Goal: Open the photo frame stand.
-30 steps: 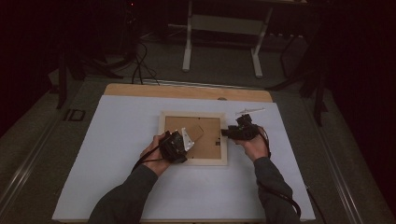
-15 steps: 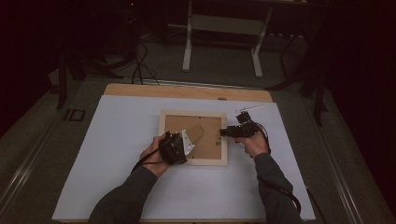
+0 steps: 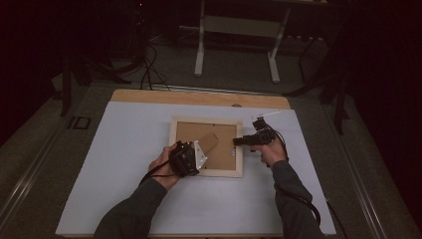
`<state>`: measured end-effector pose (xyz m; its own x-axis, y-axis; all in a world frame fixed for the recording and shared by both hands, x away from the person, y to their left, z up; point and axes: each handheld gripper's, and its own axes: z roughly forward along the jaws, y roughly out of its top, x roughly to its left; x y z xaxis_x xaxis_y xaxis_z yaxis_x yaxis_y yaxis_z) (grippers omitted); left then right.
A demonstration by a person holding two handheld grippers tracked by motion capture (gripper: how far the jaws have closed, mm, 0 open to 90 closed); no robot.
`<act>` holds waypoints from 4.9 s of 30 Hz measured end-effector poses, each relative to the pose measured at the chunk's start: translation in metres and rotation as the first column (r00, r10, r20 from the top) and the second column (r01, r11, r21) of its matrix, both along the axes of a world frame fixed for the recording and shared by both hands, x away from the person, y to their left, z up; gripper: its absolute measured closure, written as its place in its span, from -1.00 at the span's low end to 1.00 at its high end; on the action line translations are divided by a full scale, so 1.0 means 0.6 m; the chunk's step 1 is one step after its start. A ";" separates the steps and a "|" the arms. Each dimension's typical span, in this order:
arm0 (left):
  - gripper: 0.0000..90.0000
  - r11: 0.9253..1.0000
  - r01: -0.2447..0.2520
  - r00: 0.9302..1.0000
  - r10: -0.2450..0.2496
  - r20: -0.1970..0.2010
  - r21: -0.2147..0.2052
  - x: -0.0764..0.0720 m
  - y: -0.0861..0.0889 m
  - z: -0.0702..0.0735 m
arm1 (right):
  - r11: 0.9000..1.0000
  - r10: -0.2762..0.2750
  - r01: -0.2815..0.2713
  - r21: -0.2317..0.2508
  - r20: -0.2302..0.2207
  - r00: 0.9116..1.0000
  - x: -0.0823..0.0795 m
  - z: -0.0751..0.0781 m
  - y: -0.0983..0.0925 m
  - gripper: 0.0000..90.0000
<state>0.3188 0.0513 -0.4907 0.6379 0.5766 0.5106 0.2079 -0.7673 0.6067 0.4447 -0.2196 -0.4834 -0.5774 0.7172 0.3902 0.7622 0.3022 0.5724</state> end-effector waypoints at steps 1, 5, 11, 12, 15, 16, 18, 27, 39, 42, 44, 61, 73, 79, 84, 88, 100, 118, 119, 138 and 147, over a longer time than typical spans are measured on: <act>-0.19 1.000 -0.001 1.000 0.001 -0.004 -0.001 0.001 0.001 0.000 | 1.000 -0.005 0.005 0.000 0.003 1.000 -0.001 0.000 -0.001 0.21; -0.19 1.000 -0.001 1.000 0.000 -0.008 -0.007 0.001 0.002 0.000 | 1.000 -0.018 0.018 0.016 -0.007 1.000 -0.003 0.001 -0.003 0.23; -0.20 0.999 -0.006 0.998 0.004 -0.056 -0.035 0.008 0.006 0.001 | 0.999 -0.036 0.036 0.024 0.003 0.999 -0.007 -0.001 -0.003 0.24; -0.20 0.999 -0.005 0.998 0.003 -0.061 -0.038 0.009 0.007 0.001 | 0.999 -0.039 0.039 0.025 0.008 0.999 -0.007 -0.001 -0.003 0.25; -0.24 0.999 -0.004 0.996 0.001 -0.089 -0.033 0.012 0.008 0.000 | 0.998 -0.051 0.050 0.035 0.014 0.999 -0.009 -0.004 -0.003 0.25; -0.27 0.999 -0.002 0.996 -0.001 -0.086 -0.032 0.012 0.008 -0.001 | 0.998 -0.053 0.052 0.036 0.015 0.999 -0.009 -0.004 -0.003 0.25; -0.28 0.999 -0.001 0.995 -0.004 -0.095 -0.044 0.012 0.009 0.000 | 0.997 -0.060 0.059 0.041 0.014 0.998 -0.009 -0.005 -0.002 0.26; -0.31 0.981 -0.031 0.976 -0.011 -0.218 -0.189 0.026 0.024 0.012 | 0.997 -0.068 0.067 0.034 0.028 0.997 -0.013 -0.004 -0.001 0.26; -0.23 0.923 -0.131 0.905 -0.038 -0.424 -0.363 0.057 0.053 0.015 | 0.998 -0.068 0.067 0.021 0.056 0.996 -0.021 0.003 0.001 0.26; -0.17 0.908 -0.142 0.885 -0.061 -0.461 -0.393 0.061 0.060 0.018 | 0.998 -0.067 0.066 0.020 0.065 0.996 -0.024 0.004 0.001 0.26; -0.12 0.908 -0.149 0.876 -0.064 -0.479 -0.393 0.062 0.061 0.017 | 0.998 -0.068 0.067 0.018 0.071 0.995 -0.025 0.004 0.001 0.26; 0.08 0.852 -0.165 0.816 -0.166 -0.554 -0.498 0.071 0.081 0.023 | 0.998 -0.060 0.058 0.025 0.104 0.993 -0.043 0.011 -0.006 0.26; 0.14 0.874 -0.151 0.789 -0.174 -0.589 -0.461 0.071 0.076 0.018 | 0.998 -0.058 0.054 0.033 0.132 0.990 -0.055 0.015 -0.009 0.26; 0.18 0.890 -0.135 0.789 -0.168 -0.590 -0.435 0.068 0.071 0.021 | 0.999 -0.052 0.049 0.023 0.158 0.986 -0.062 0.020 -0.009 0.27; 0.20 0.895 -0.124 0.799 -0.165 -0.578 -0.427 0.065 0.067 0.024 | 0.998 -0.056 0.054 0.016 0.175 0.983 -0.066 0.026 -0.007 0.28; 0.22 0.899 -0.118 0.809 -0.159 -0.566 -0.421 0.065 0.062 0.027 | 0.998 -0.067 0.065 0.018 0.190 0.979 -0.067 0.031 -0.009 0.30; 0.34 0.912 -0.102 0.825 -0.145 -0.546 -0.396 0.071 0.046 0.029 | 0.993 -0.115 0.106 0.049 0.241 0.964 -0.072 0.045 -0.014 0.38; 0.37 0.934 -0.103 0.856 -0.092 -0.509 -0.342 0.076 0.035 0.037 | 0.988 -0.152 0.143 0.053 0.308 0.939 -0.088 0.054 -0.012 0.39; 0.37 0.937 -0.102 0.858 -0.087 -0.506 -0.335 0.077 0.035 0.038 | 0.988 -0.154 0.146 0.050 0.313 0.937 -0.089 0.055 -0.012 0.39; 0.38 0.965 -0.049 0.901 -0.069 -0.429 -0.259 0.051 0.028 0.035 | 0.995 -0.103 0.094 0.043 0.353 0.930 -0.107 0.064 -0.013 0.38; 0.40 0.969 -0.038 0.908 -0.070 -0.413 -0.246 0.042 0.026 0.031 | 0.997 -0.047 0.024 0.068 0.364 0.930 -0.102 0.070 -0.009 0.12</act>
